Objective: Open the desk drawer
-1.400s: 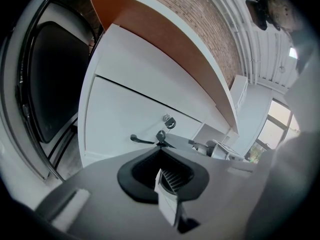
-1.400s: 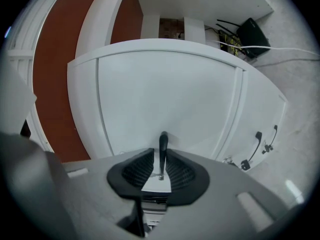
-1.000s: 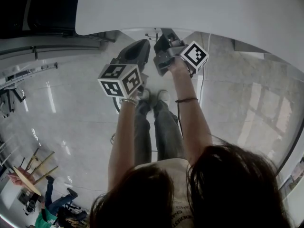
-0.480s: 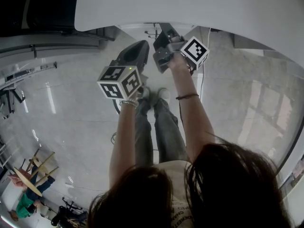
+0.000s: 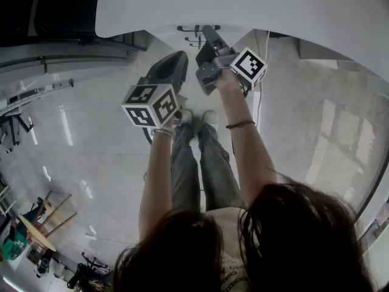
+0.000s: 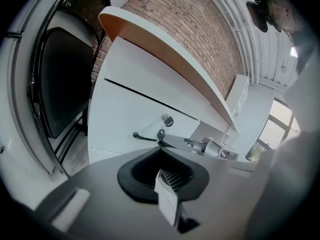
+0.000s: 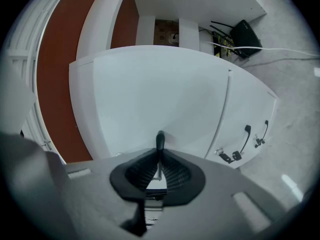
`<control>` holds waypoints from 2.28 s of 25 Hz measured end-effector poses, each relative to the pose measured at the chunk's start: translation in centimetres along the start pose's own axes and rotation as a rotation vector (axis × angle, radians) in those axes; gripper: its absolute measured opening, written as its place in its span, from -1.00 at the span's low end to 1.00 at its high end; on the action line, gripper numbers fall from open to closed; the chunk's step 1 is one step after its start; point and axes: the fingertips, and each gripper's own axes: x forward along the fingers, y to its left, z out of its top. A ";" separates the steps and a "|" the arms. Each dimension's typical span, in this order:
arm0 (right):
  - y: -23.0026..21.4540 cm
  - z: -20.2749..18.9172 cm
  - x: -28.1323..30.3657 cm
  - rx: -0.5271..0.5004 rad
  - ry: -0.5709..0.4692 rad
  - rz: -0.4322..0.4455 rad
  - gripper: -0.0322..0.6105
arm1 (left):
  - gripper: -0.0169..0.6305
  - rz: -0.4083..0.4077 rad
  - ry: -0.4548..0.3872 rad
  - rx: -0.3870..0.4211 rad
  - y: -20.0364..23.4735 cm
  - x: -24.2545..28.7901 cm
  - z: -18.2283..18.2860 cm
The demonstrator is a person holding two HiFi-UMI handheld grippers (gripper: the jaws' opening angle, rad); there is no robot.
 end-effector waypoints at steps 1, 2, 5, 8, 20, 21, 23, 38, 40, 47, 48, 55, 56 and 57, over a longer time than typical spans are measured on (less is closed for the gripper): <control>-0.1 0.0 0.0 0.000 0.001 0.003 -0.81 | -0.95 0.002 -0.001 -0.001 0.1 -0.1 0.0; -0.1 0.0 0.0 0.000 0.002 0.005 -0.81 | -0.95 0.004 -0.001 0.000 0.2 -0.1 0.1; -0.2 -0.1 0.0 0.006 0.006 -0.009 -0.81 | -0.95 0.011 -0.002 -0.002 0.4 -0.2 0.3; -0.3 -0.2 0.0 0.004 0.010 -0.018 -0.81 | -0.95 0.012 0.003 -0.001 0.4 -0.1 0.4; -1.2 -0.2 -0.3 0.010 0.011 -0.041 -0.81 | -0.95 -0.019 0.049 0.024 0.9 0.9 -0.2; -1.4 -0.2 -0.1 0.009 0.011 -0.042 -0.81 | -0.95 -0.025 0.057 0.027 1.2 1.1 -0.3; -1.7 0.0 0.1 0.001 0.011 -0.039 -0.81 | -0.95 -0.034 0.069 0.035 1.7 1.3 -0.5; -1.5 0.1 -0.1 0.014 -0.013 -0.052 -0.81 | -0.95 -0.071 0.104 0.043 1.5 0.9 -0.8; -1.6 0.0 -0.2 0.014 -0.010 -0.054 -0.81 | -0.95 -0.074 0.106 0.041 1.5 1.0 -0.8; -1.5 0.1 -0.1 0.012 -0.011 -0.049 -0.81 | -0.95 -0.090 0.108 0.034 1.3 1.1 -0.6; -1.6 0.1 -0.1 0.013 -0.010 -0.049 -0.81 | -0.95 -0.089 0.109 0.035 1.3 1.2 -0.7; -2.1 0.2 -0.1 0.019 -0.012 -0.053 -0.81 | -0.95 -0.093 0.118 0.035 1.5 1.5 -0.9; -2.0 0.2 -0.1 0.018 -0.012 -0.054 -0.81 | -0.95 -0.094 0.119 0.035 1.4 1.4 -0.8; -1.9 0.2 -0.2 0.018 -0.012 -0.056 -0.81 | -0.95 -0.097 0.121 0.034 1.3 1.3 -0.7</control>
